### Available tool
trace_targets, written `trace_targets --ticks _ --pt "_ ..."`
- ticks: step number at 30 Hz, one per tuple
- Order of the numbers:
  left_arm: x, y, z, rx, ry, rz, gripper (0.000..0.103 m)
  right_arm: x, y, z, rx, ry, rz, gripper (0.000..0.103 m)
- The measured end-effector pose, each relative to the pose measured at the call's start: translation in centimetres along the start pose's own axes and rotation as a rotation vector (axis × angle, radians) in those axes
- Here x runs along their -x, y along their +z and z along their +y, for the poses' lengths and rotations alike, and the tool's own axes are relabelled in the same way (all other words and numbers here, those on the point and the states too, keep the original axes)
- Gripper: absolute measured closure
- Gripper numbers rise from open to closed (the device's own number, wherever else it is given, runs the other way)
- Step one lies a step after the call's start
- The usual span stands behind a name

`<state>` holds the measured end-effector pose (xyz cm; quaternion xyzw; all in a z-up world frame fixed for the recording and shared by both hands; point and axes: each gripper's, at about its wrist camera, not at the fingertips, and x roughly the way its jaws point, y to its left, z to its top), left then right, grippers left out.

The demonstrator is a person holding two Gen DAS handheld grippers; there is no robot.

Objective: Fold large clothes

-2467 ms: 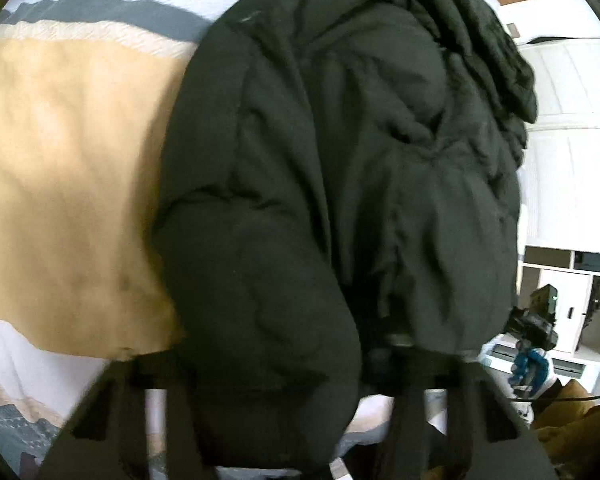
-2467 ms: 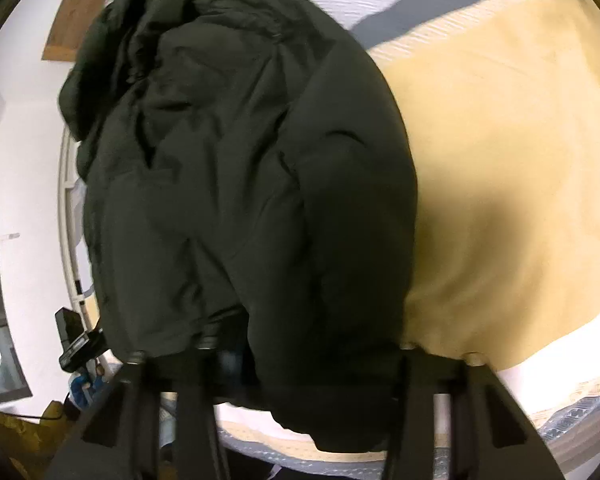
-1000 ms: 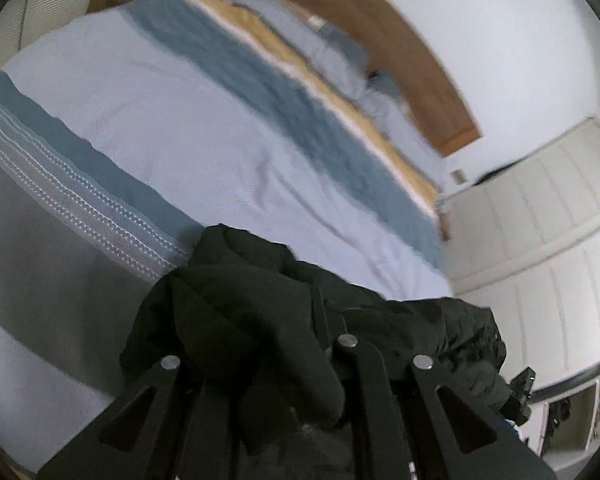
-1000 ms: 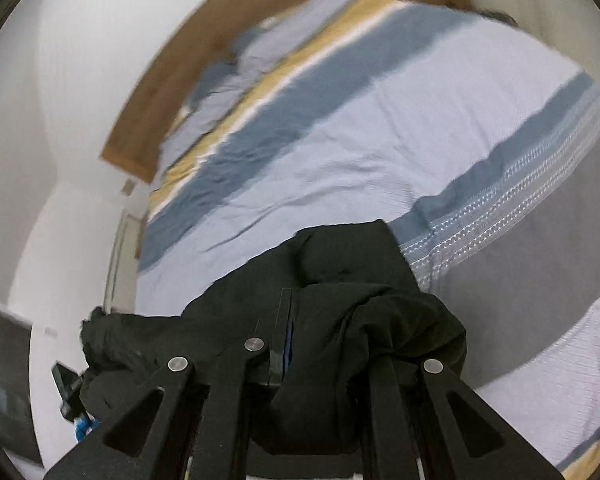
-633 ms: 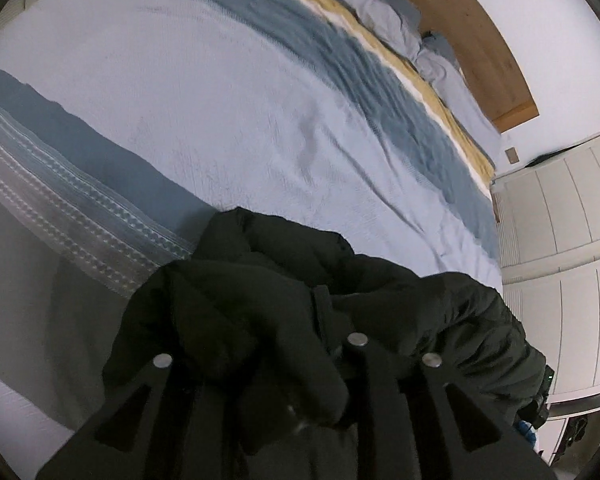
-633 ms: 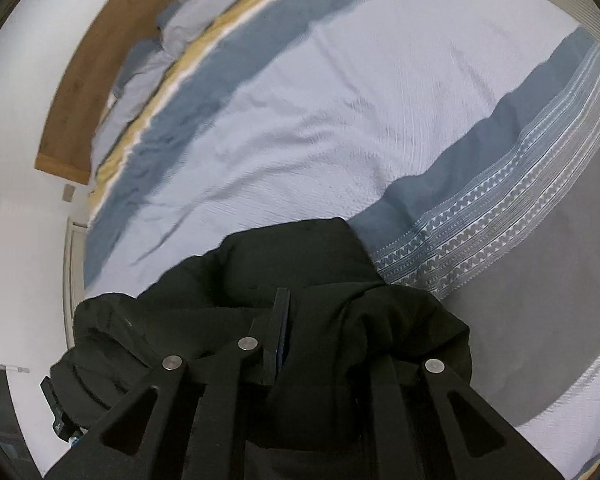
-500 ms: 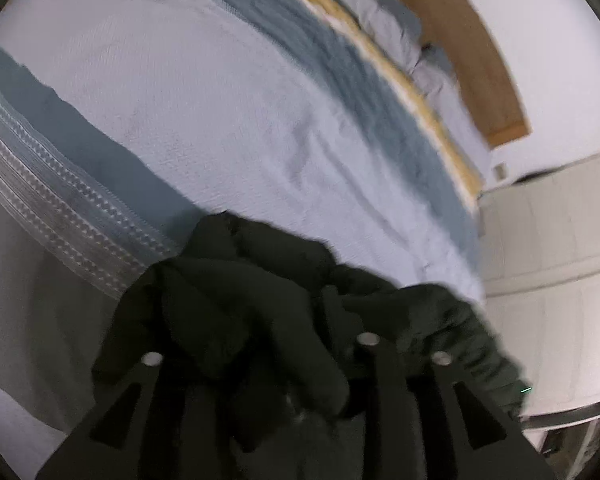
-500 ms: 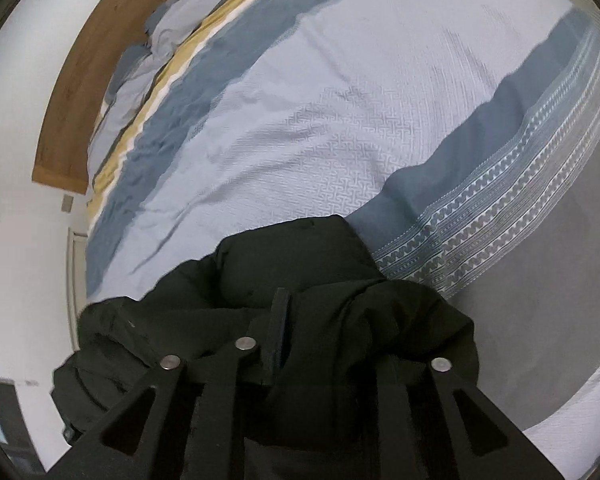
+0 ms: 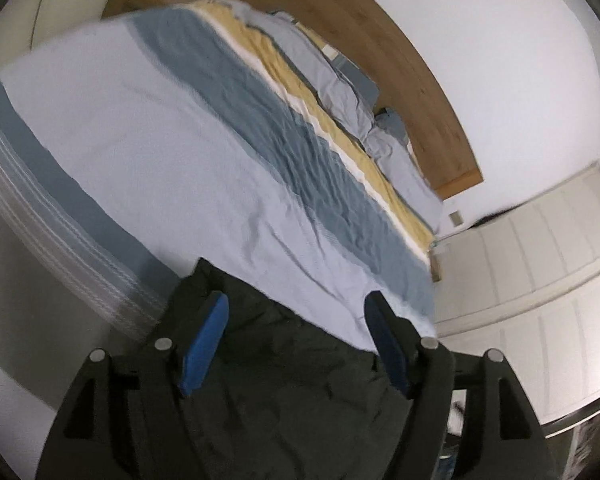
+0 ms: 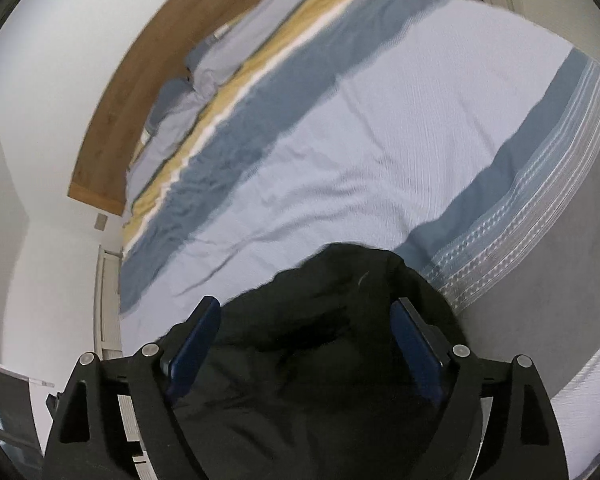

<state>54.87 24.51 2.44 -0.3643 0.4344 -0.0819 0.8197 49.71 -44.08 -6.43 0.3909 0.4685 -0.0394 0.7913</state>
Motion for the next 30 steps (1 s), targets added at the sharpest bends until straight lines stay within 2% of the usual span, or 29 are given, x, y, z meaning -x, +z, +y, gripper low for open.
trace_targets --ticks 3,7,14,18,23,30 --pt "2.2 -1.2 -1.1 -0.066 0.055 -0.015 0.034 2.3 -0.1 0.8 0.023 0.0 -0.032 0.015" --pt "3.9 -4.1 -2.6 -0.173 0.108 -0.012 0.034 4.5 -1.6 2.6 0.126 -0.015 -0.046 0.015" --pt "2.8 -12.0 -3.7 -0.316 0.17 0.026 0.034 6.3 -8.1 5.7 0.359 0.004 -0.083 0.015" --pt "1.2 -16.3 -3.5 -0.352 0.173 0.065 0.034 5.0 -12.7 6.6 0.472 -0.017 -0.06 0.015" --pt "-1.5 -20.5 -3.9 -0.411 0.154 0.122 0.034 2.1 -17.9 7.7 0.571 -0.003 -0.023 0.015" --pt "-6.6 -21.8 -4.8 -0.481 0.158 0.162 0.034 -3.0 -20.7 8.6 0.641 -0.011 0.045 0.015"
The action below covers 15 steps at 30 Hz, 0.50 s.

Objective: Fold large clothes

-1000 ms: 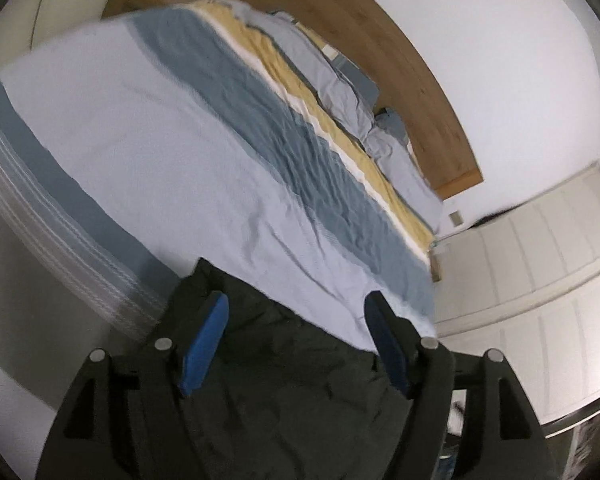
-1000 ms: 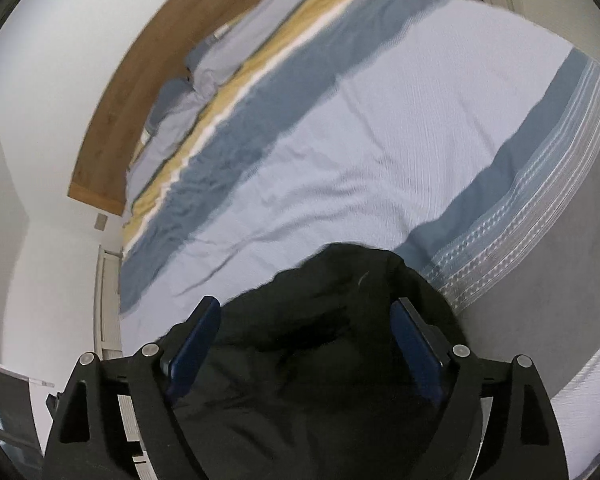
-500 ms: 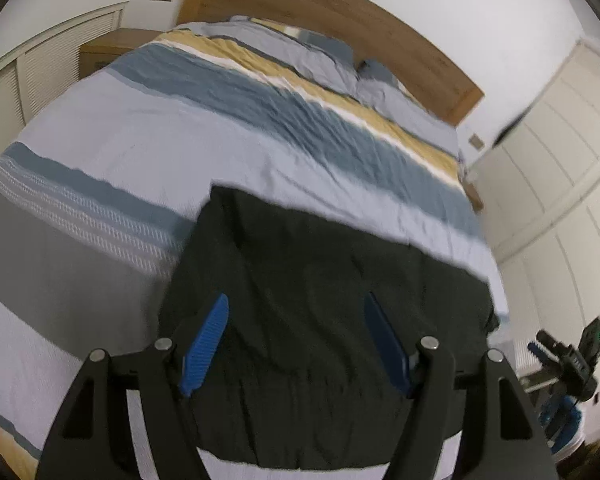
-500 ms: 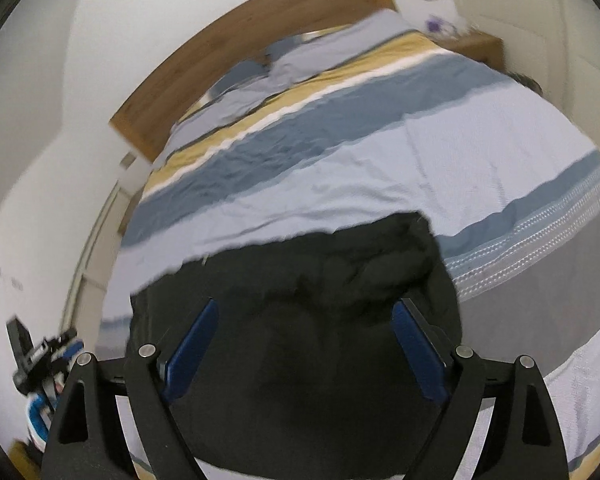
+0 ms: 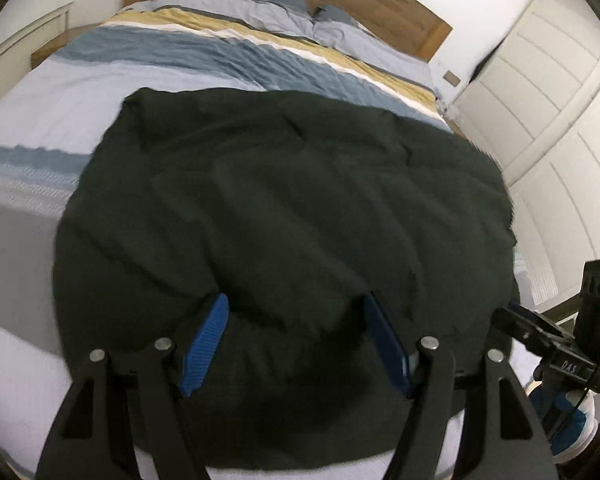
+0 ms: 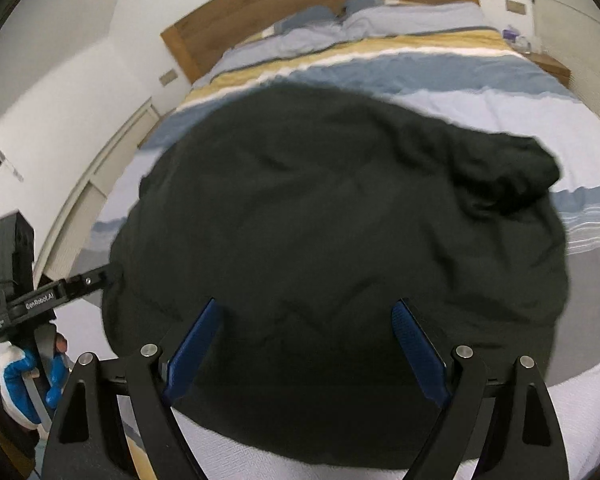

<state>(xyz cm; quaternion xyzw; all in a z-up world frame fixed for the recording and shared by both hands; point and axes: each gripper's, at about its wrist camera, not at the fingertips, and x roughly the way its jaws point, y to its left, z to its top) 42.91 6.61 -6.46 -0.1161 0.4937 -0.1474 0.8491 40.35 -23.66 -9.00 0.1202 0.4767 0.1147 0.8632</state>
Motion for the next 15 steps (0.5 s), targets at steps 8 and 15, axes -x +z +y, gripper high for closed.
trace_targets --ticks 8,15 --pt "-6.8 6.0 -1.6 -0.098 0.076 0.029 0.034 -5.9 4.8 -0.6 0.056 -0.049 0.001 0.015" --pt "-11.9 12.9 -2.8 -0.13 0.164 0.052 0.034 -10.8 11.0 -3.0 0.029 -0.088 0.022 0.014"
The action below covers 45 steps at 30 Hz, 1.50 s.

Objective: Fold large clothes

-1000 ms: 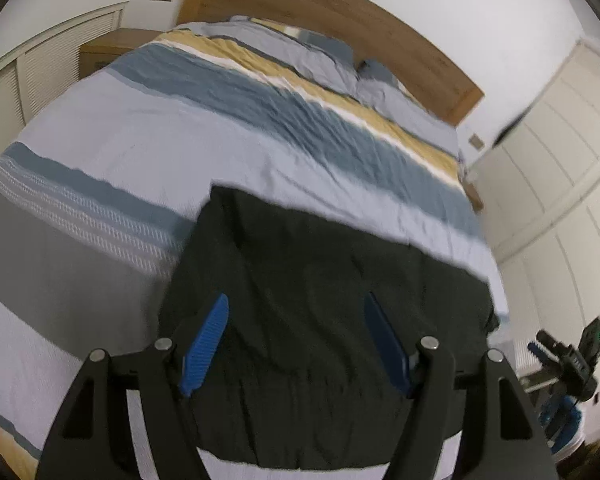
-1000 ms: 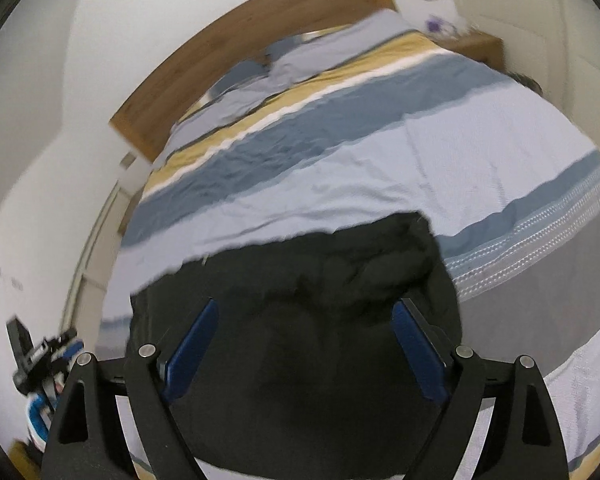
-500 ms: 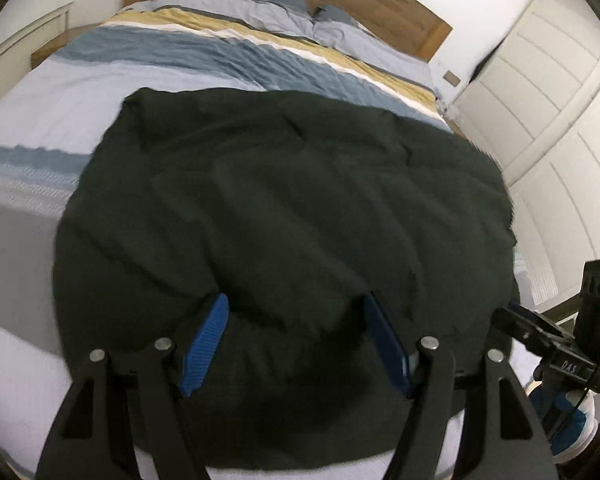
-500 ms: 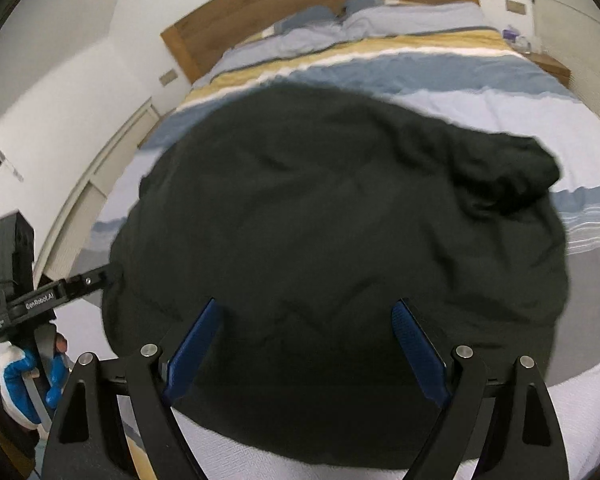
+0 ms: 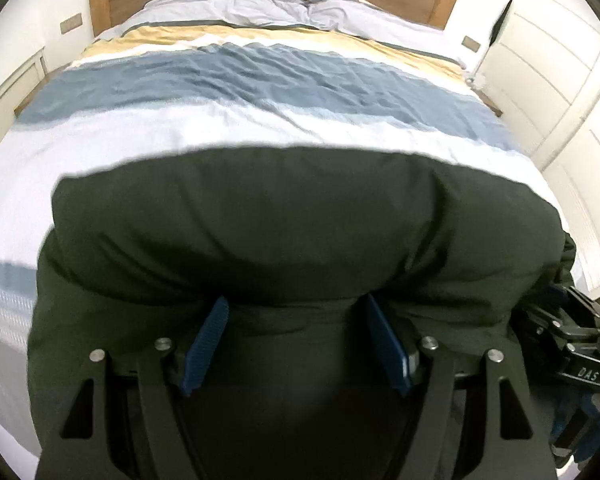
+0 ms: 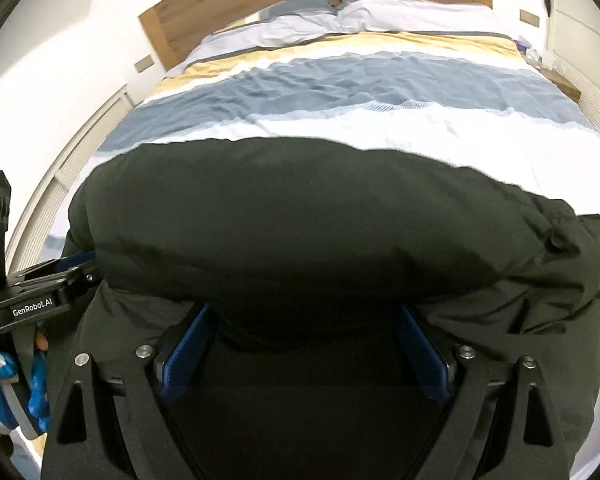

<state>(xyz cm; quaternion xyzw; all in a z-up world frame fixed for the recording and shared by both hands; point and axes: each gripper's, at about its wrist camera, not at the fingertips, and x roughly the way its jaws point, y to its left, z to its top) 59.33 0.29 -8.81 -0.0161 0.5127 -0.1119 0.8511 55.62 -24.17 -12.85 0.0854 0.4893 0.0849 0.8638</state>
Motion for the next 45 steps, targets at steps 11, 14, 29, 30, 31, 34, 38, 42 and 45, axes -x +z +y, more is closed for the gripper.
trace_targets --ticks 11,14,29,30,31,34,38,42,45 --pt "-6.8 3.8 -0.1 0.014 0.079 0.02 0.025 -6.1 4.5 -3.4 -0.075 -0.008 0.07 0.01" --pt "-7.6 3.8 0.0 0.014 0.085 0.013 0.023 -7.4 4.4 -4.1 -0.096 -0.005 0.077 0.009" --pt "-7.4 2.8 -0.1 -0.003 0.124 0.001 0.022 -8.9 3.9 -3.9 -0.083 -0.044 0.069 0.006" --pt "-7.2 2.8 -0.2 -0.005 0.128 0.001 0.022 -8.8 4.0 -3.8 -0.084 -0.047 0.071 0.006" --pt "-6.8 2.7 -0.2 -0.01 0.134 0.0 0.022 -8.4 4.0 -3.6 -0.083 -0.053 0.071 0.006" --pt "-5.8 2.5 -0.5 -0.024 0.153 -0.008 0.022 -7.1 4.1 -3.0 -0.07 -0.075 0.054 0.006" --pt "-3.5 2.0 -1.0 -0.034 0.168 -0.038 0.022 -3.7 4.1 -1.4 -0.055 -0.055 -0.017 0.006" --pt "-1.5 1.1 -1.7 -0.062 0.182 -0.077 0.022 -0.6 3.7 0.7 -0.014 -0.01 -0.078 0.006" --pt "-0.9 0.3 -2.1 -0.085 0.199 -0.093 0.022 0.2 2.9 2.1 0.021 0.008 -0.083 0.006"
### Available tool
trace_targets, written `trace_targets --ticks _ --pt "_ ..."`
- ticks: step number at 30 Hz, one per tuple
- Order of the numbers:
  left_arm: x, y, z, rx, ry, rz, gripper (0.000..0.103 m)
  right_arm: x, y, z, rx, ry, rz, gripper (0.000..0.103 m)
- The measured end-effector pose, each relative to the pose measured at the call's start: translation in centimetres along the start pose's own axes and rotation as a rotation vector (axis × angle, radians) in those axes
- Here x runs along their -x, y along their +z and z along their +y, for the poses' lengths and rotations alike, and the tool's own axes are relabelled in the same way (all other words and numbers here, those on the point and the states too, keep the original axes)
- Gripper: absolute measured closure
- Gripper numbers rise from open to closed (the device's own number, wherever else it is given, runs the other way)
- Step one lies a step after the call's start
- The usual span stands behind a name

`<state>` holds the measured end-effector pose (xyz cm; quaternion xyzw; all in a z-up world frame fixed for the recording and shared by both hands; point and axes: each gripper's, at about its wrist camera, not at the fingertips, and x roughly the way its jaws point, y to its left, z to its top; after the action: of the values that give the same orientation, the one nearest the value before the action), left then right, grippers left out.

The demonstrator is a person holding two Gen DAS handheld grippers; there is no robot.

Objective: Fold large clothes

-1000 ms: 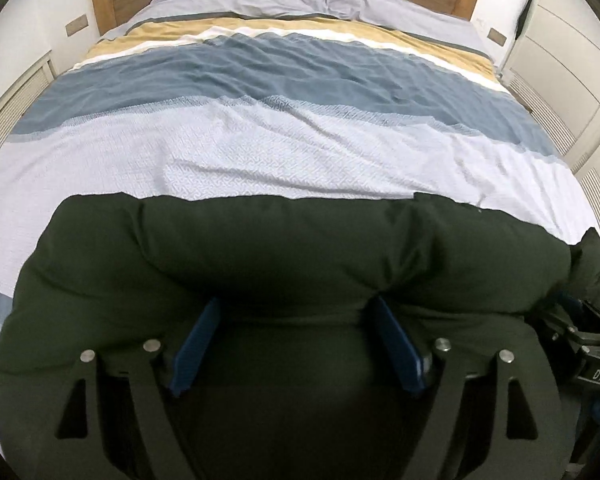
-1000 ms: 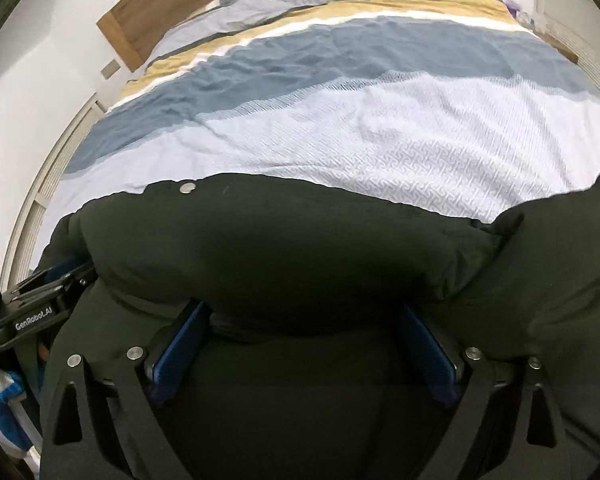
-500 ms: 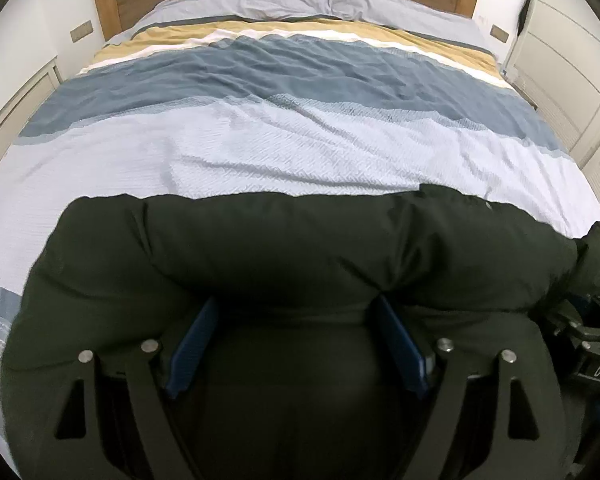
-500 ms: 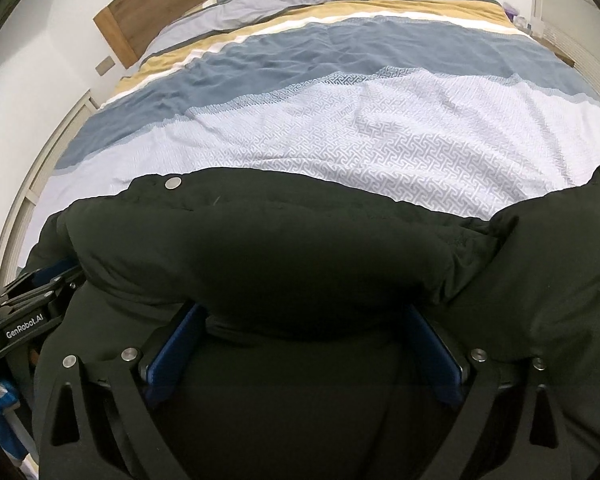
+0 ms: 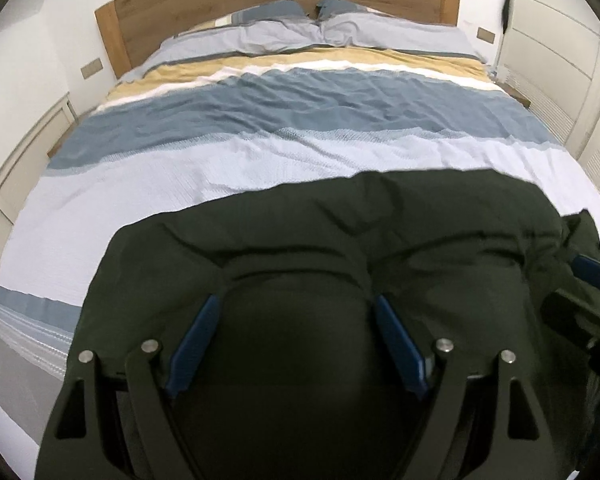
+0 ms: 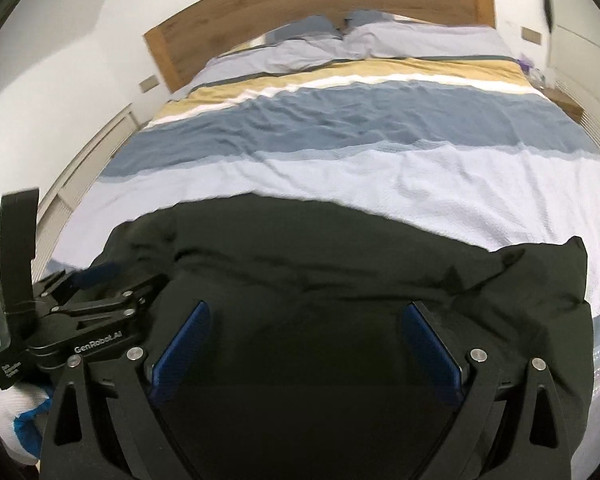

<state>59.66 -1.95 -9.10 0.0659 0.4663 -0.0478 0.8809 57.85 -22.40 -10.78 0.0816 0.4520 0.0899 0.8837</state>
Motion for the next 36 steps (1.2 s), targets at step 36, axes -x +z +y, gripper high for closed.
trace_targets --ticks 36 --pt "5.4 -5.5 0.6 0.031 0.028 0.009 0.022 4.8 -5.0 -3.1 0.043 -0.12 0.029 0.006"
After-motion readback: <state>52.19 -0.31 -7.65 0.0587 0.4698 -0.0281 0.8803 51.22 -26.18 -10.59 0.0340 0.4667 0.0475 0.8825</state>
